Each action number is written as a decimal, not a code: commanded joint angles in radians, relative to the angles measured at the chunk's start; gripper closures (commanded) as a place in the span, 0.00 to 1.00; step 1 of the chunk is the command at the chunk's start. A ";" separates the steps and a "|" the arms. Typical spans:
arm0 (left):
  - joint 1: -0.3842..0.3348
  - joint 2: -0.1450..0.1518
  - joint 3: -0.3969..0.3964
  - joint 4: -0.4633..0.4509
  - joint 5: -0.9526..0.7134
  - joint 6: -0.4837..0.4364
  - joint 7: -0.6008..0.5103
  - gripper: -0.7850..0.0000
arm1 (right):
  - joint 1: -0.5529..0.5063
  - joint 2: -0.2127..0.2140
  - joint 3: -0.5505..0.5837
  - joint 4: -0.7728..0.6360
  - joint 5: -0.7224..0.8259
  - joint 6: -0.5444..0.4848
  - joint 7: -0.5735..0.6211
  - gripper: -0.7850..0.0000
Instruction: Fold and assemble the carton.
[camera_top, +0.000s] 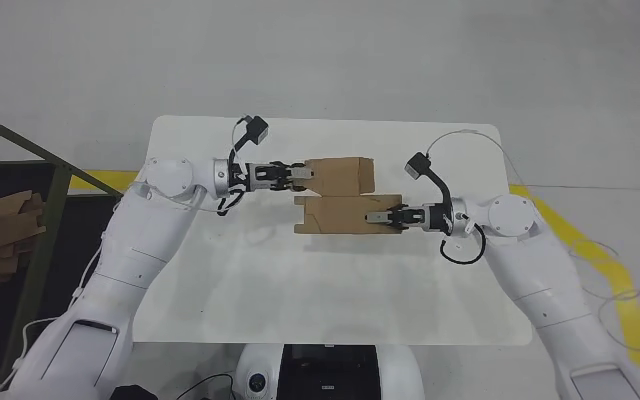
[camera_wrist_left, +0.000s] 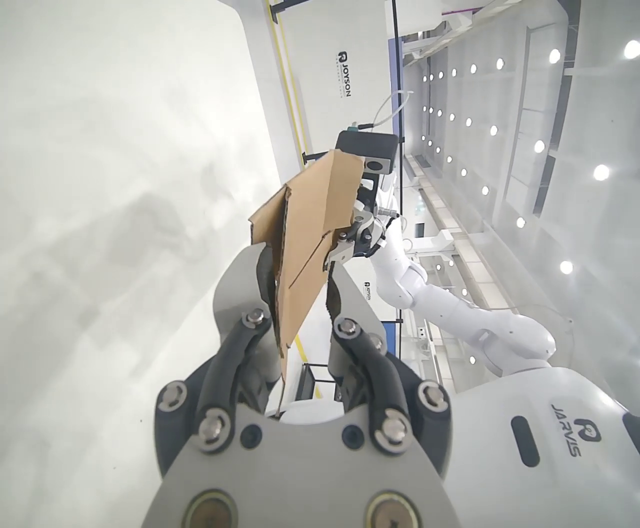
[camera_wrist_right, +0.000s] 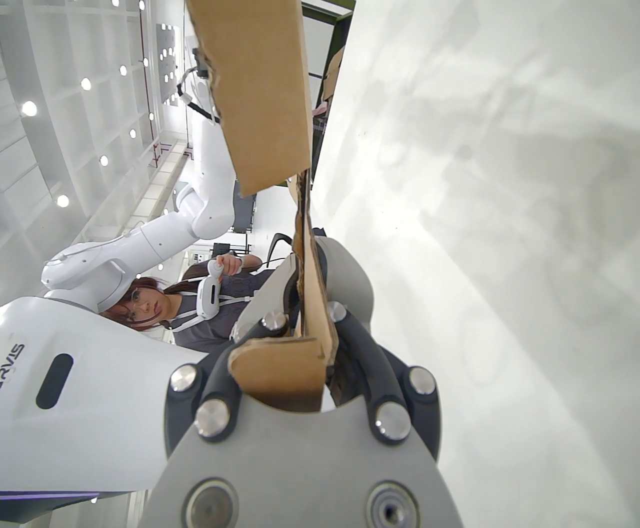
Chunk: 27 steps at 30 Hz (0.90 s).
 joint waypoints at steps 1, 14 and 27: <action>0.004 0.002 -0.004 -0.008 0.003 0.005 0.001 0.72 | 0.000 0.000 -0.001 -0.004 -0.003 0.003 -0.001 1.00; 0.004 0.004 -0.003 -0.035 0.049 0.043 0.035 0.77 | -0.005 0.005 0.005 -0.030 -0.023 0.016 -0.008 1.00; 0.015 0.006 0.005 -0.071 0.103 0.059 0.066 0.83 | -0.005 0.007 0.001 -0.041 -0.032 0.021 -0.017 1.00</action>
